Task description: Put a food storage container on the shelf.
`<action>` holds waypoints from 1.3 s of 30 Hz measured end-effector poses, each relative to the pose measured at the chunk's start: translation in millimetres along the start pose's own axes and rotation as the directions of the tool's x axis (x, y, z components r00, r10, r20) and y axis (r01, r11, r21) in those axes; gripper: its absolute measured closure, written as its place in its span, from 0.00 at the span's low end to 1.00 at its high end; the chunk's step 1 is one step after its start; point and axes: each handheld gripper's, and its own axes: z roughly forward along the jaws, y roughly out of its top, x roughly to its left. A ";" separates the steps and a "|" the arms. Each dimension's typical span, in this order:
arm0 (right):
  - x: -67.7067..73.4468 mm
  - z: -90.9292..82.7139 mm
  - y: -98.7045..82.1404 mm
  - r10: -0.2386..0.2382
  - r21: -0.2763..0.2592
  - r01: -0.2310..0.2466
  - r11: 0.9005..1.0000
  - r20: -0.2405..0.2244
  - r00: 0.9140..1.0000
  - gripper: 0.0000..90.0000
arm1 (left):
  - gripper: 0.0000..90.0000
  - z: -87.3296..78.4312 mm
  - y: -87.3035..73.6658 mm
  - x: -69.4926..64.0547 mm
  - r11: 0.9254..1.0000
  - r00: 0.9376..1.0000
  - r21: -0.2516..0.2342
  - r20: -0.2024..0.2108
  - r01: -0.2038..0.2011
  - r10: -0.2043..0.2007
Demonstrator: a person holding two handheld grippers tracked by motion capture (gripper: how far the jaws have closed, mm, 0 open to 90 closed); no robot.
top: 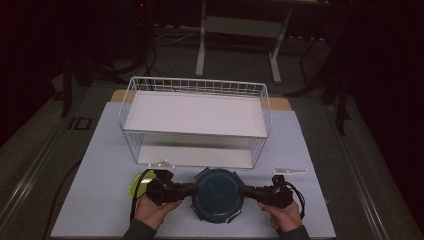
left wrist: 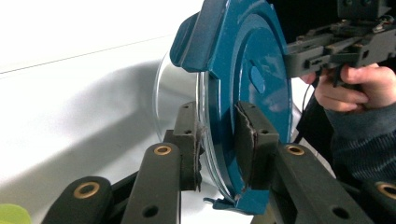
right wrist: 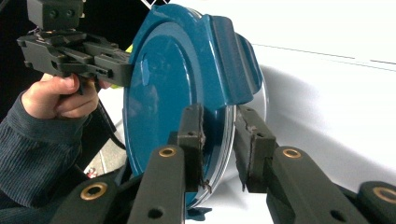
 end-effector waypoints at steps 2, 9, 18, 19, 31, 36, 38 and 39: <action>-0.3 -0.6 0.1 -0.004 0.002 0.005 1.000 -0.003 1.000 0.82 | 0.82 -0.3 0.1 -2.0 1.000 1.000 -0.006 -0.008 -0.010 0.010; -0.2 -0.8 0.9 -0.028 -0.014 0.028 1.000 0.008 1.000 0.82 | 0.83 -1.3 0.6 -7.0 0.998 0.998 -0.035 -0.044 -0.054 0.052; 1.2 -0.7 -3.7 -0.077 -0.036 0.077 0.996 -0.002 0.997 0.81 | 0.83 -3.6 -7.6 -10.5 0.991 0.992 -0.060 -0.055 -0.121 0.117; 1.2 -0.4 -4.2 -0.076 -0.036 0.076 0.996 -0.006 0.997 0.80 | 0.83 -3.9 -8.0 -10.5 0.991 0.991 -0.059 -0.055 -0.123 0.120; -3.9 4.3 -8.5 -0.033 0.013 0.033 0.999 -0.071 0.997 0.74 | 0.83 -7.3 -14.8 -4.9 0.992 0.993 -0.060 -0.041 -0.110 0.107; -2.0 8.5 -10.1 -0.025 0.014 0.026 1.000 -0.079 0.997 0.77 | 0.82 -10.1 -21.1 2.6 0.995 0.997 -0.072 -0.029 -0.075 0.073; 0.3 8.5 -8.8 -0.028 0.005 0.028 1.000 -0.069 0.997 0.79 | 0.82 -10.6 -22.2 3.4 0.995 0.998 -0.075 -0.031 -0.062 0.060; 1.7 8.4 -8.0 -0.028 0.007 0.028 1.000 -0.063 0.998 0.80 | 0.82 -10.9 -22.5 3.4 0.995 0.998 -0.076 -0.029 -0.057 0.055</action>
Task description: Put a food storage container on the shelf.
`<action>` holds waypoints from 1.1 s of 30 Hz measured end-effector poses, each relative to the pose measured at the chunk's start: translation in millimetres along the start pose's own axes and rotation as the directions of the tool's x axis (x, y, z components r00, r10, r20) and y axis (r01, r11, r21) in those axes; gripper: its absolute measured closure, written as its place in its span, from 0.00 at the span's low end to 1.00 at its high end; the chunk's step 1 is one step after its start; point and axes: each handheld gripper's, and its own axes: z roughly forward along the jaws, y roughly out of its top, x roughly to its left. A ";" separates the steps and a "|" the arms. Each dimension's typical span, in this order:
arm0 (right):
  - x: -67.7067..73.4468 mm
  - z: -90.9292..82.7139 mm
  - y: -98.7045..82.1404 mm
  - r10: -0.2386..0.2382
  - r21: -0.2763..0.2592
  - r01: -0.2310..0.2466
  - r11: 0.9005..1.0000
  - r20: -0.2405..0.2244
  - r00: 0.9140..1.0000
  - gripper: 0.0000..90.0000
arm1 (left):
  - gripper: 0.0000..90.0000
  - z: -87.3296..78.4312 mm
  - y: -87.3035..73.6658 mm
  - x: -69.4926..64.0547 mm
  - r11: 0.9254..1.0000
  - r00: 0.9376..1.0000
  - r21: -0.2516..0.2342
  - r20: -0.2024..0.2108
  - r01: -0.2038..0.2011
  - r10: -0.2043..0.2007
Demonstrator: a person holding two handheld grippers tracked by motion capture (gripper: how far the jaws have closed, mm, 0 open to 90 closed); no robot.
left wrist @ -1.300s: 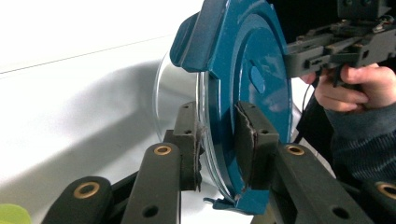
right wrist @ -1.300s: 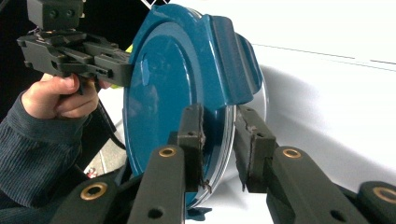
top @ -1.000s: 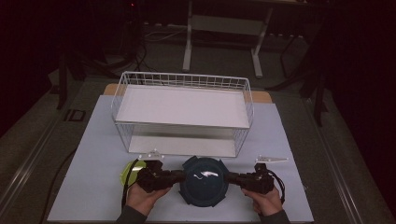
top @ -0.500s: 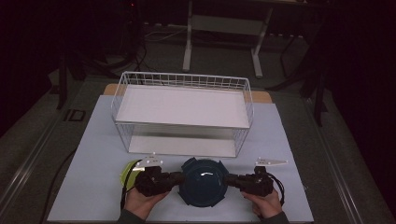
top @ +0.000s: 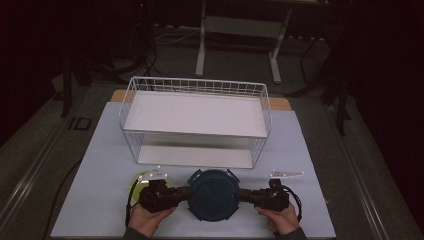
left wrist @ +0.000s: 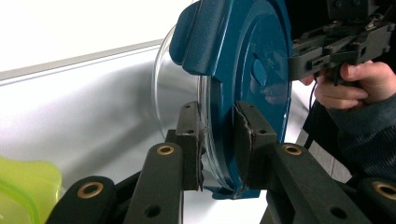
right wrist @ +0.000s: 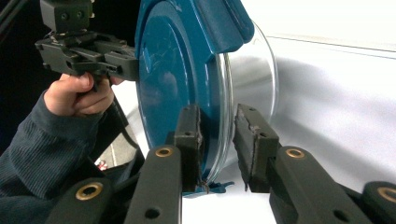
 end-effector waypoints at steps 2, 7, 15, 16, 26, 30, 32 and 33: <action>1.6 -0.5 0.6 -0.002 0.003 0.002 1.000 0.008 1.000 0.81 | 0.83 -0.1 -0.6 -0.7 1.000 1.000 -0.008 0.003 0.011 -0.011; 4.3 -2.7 -1.7 -0.002 -0.009 0.003 1.000 0.038 0.999 0.83 | 0.83 0.9 0.6 -5.2 1.000 1.000 -0.020 -0.015 0.006 -0.006; 8.1 -3.7 -0.1 -0.024 -0.025 0.026 0.999 0.060 0.998 0.83 | 0.84 0.4 2.3 -5.9 1.000 1.000 -0.029 -0.018 0.011 -0.012; 8.8 -4.2 0.6 -0.030 -0.028 0.032 0.999 0.061 0.998 0.83 | 0.84 -0.1 3.2 -6.6 0.999 1.000 -0.032 -0.020 0.008 -0.009; 18.0 -9.5 13.3 -0.075 -0.043 0.078 0.996 0.065 0.995 0.83 | 0.84 -9.5 13.3 -13.7 0.997 0.999 -0.070 -0.029 -0.021 0.020; 21.4 -10.6 19.3 -0.082 -0.047 0.084 0.995 0.060 0.995 0.83 | 0.84 -14.1 17.7 -15.5 0.996 0.999 -0.080 -0.036 -0.032 0.029; 22.8 -10.6 22.0 -0.086 -0.047 0.089 0.995 0.059 0.995 0.83 | 0.84 -15.7 19.0 -15.9 0.996 0.999 -0.086 -0.036 -0.032 0.029; 23.7 -10.6 23.4 -0.089 -0.047 0.092 0.995 0.059 0.994 0.83 | 0.84 -16.6 19.8 -16.1 0.995 0.999 -0.089 -0.036 -0.033 0.030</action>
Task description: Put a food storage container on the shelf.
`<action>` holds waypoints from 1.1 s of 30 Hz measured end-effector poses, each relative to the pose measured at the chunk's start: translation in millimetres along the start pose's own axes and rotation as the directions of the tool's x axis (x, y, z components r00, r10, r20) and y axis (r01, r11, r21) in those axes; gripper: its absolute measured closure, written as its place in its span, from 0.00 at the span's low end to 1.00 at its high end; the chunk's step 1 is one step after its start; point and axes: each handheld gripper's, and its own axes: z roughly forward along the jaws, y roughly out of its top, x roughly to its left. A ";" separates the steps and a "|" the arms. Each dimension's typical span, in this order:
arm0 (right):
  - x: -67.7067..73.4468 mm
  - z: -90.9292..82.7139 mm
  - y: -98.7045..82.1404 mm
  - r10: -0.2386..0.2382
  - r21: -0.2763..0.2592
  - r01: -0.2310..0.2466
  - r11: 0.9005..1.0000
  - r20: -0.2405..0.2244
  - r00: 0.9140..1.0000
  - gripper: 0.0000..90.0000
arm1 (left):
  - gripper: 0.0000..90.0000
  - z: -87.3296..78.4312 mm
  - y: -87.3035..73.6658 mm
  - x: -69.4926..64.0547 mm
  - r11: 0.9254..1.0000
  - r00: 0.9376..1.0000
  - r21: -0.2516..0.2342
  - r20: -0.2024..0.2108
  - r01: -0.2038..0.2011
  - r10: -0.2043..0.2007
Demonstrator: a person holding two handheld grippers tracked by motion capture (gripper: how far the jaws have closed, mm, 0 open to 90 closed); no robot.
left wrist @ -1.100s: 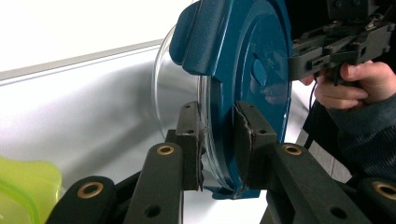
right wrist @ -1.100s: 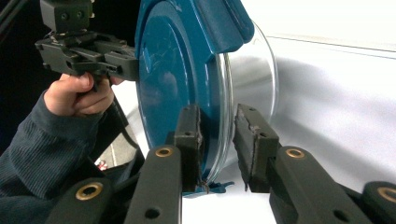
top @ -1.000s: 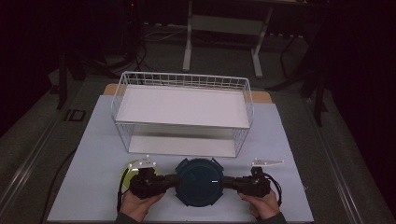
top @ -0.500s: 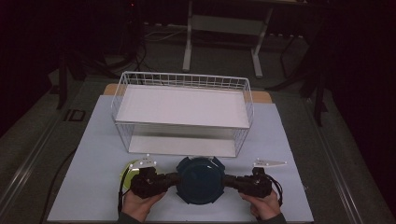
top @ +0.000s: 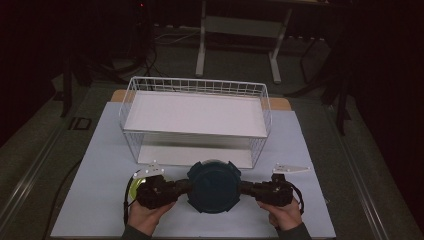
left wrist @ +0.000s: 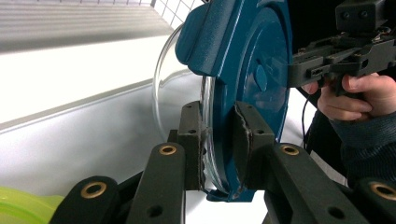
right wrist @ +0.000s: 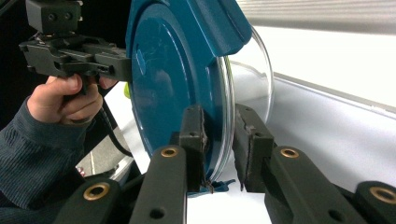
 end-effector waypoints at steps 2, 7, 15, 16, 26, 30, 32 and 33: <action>1.8 -0.1 3.3 -0.008 0.001 0.008 1.000 0.001 1.000 0.83 | 0.84 -2.1 1.9 -0.3 1.000 1.000 -0.007 -0.002 -0.007 0.007; 6.8 -0.2 11.7 -0.023 -0.003 0.023 1.000 0.001 1.000 0.83 | 0.84 -8.5 8.4 -1.4 1.000 1.000 -0.017 -0.005 -0.015 0.015; 17.2 0.0 26.3 -0.038 -0.019 0.038 0.999 -0.011 0.999 0.83 | 0.84 -22.8 20.1 -5.2 0.998 0.999 -0.049 -0.016 -0.035 0.034; 18.6 -0.1 28.2 -0.043 -0.020 0.043 0.999 -0.010 0.999 0.83 | 0.84 -24.5 21.5 -5.7 0.998 0.999 -0.050 -0.017 -0.035 0.035; 29.0 1.5 47.7 -0.063 -0.023 0.063 0.998 -0.015 0.998 0.83 | 0.84 -39.0 35.7 -9.4 0.996 0.999 -0.074 -0.036 -0.041 0.038; 35.2 -0.3 55.5 -0.079 -0.028 0.079 0.997 -0.014 0.997 0.83 | 0.84 -44.9 41.7 -13.0 0.995 0.998 -0.087 -0.037 -0.051 0.048; 39.2 -2.9 59.4 -0.085 -0.034 0.084 0.996 -0.013 0.996 0.83 | 0.84 -47.8 45.3 -15.6 0.994 0.998 -0.092 -0.038 -0.057 0.054; 40.9 -4.0 61.4 -0.089 -0.035 0.088 0.995 -0.011 0.996 0.83 | 0.84 -48.8 47.2 -16.9 0.994 0.998 -0.093 -0.039 -0.060 0.057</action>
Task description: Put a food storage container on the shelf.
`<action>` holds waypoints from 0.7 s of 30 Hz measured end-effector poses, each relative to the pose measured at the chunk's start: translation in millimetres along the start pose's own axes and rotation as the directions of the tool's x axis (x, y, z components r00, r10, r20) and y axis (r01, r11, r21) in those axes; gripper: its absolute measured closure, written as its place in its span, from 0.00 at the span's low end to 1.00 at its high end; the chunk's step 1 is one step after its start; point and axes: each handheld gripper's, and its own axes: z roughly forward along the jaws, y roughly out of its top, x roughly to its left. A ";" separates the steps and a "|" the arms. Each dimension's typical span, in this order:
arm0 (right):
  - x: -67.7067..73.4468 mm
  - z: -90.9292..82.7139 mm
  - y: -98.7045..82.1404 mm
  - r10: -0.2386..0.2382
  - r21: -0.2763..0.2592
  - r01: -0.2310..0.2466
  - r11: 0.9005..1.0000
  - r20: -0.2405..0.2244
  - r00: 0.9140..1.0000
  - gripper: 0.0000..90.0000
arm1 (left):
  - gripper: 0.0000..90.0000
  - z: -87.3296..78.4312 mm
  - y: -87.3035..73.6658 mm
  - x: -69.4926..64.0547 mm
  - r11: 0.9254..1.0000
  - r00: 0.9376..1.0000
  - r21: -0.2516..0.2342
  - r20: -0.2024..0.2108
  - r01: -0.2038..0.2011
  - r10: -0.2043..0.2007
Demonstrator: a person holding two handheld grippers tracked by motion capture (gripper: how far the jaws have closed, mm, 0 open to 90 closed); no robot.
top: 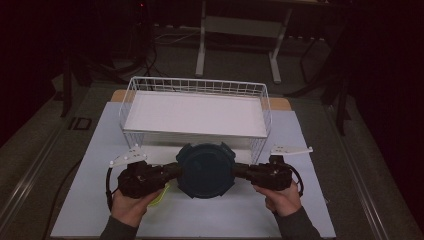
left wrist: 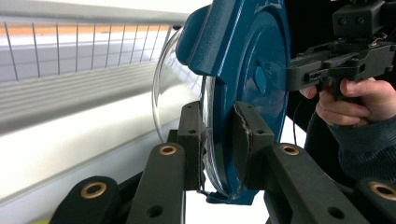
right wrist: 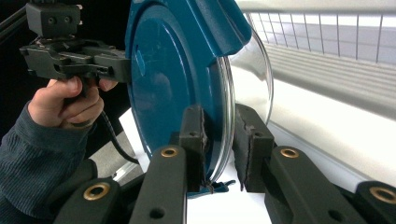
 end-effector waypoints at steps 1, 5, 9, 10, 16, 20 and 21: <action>1.4 -1.2 2.2 -0.002 0.002 0.002 1.000 0.001 1.000 0.83 | 0.84 -1.0 2.6 -1.1 1.000 1.000 -0.001 0.001 -0.001 0.001; 6.4 -5.0 10.7 -0.009 -0.003 0.009 1.000 0.004 1.000 0.83 | 0.84 -4.5 10.5 -3.5 1.000 1.000 -0.007 0.004 -0.002 0.002; 10.9 -7.7 19.6 -0.014 -0.015 0.014 1.000 0.003 1.000 0.83 | 0.84 -9.5 19.5 -6.4 1.000 1.000 -0.016 0.000 -0.006 0.006; 12.1 -8.0 21.8 -0.016 -0.017 0.016 1.000 0.002 1.000 0.83 | 0.84 -11.1 21.9 -7.1 1.000 1.000 -0.017 -0.002 -0.009 0.009; 18.7 -9.5 35.2 -0.023 -0.028 0.023 0.999 -0.006 1.000 0.83 | 0.84 -19.3 34.7 -9.3 0.999 1.000 -0.032 -0.007 -0.016 0.016; 21.5 -8.3 43.7 -0.027 -0.035 0.026 0.999 -0.007 1.000 0.83 | 0.84 -23.2 40.9 -7.1 0.999 1.000 -0.044 -0.004 -0.007 0.007; 21.7 -7.7 45.2 -0.028 -0.036 0.028 0.999 -0.008 1.000 0.83 | 0.84 -24.1 42.2 -6.5 0.999 1.000 -0.044 -0.006 -0.009 0.009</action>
